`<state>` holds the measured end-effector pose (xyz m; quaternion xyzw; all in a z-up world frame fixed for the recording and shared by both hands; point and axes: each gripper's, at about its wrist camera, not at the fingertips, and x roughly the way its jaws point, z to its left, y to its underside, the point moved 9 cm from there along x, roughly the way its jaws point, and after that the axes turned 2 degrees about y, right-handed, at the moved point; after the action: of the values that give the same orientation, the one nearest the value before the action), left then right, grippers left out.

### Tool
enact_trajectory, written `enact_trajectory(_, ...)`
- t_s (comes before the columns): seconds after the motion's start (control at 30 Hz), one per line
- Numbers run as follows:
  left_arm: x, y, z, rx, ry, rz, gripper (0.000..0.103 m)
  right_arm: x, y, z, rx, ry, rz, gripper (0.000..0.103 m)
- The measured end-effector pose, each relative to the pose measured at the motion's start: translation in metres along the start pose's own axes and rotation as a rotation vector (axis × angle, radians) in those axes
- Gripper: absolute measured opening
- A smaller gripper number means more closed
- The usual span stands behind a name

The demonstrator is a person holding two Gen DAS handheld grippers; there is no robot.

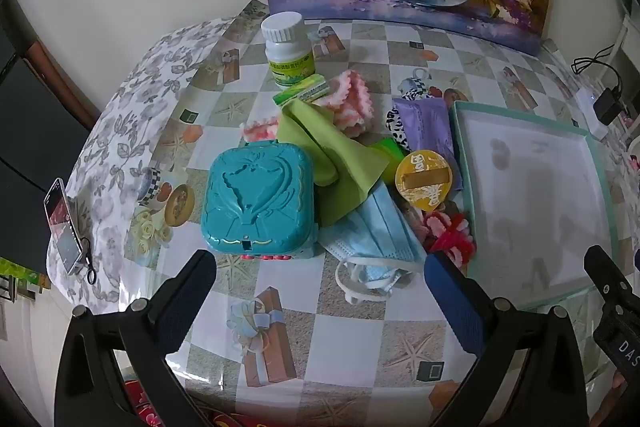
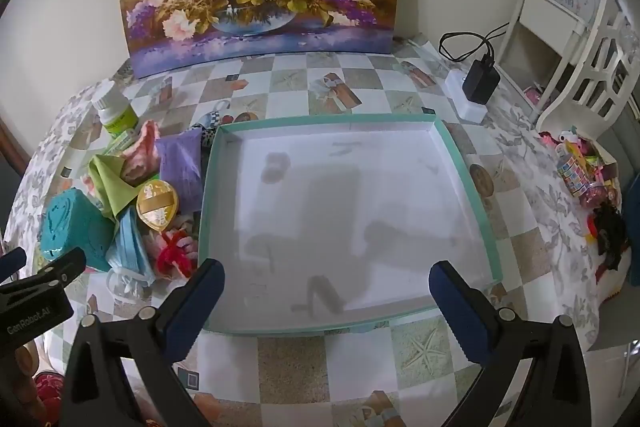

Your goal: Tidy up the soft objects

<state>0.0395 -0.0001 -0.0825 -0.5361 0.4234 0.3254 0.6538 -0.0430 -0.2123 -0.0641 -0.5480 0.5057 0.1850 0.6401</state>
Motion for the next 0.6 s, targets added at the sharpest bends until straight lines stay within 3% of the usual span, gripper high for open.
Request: enact_trajectory(0.6, 0.0018, 0.0025, 0.0012, 0.009, -0.006, 0.005, 0.103, 0.0033, 0.0016, -0.0012, 0.017, -0.003, 0.022, 0.103)
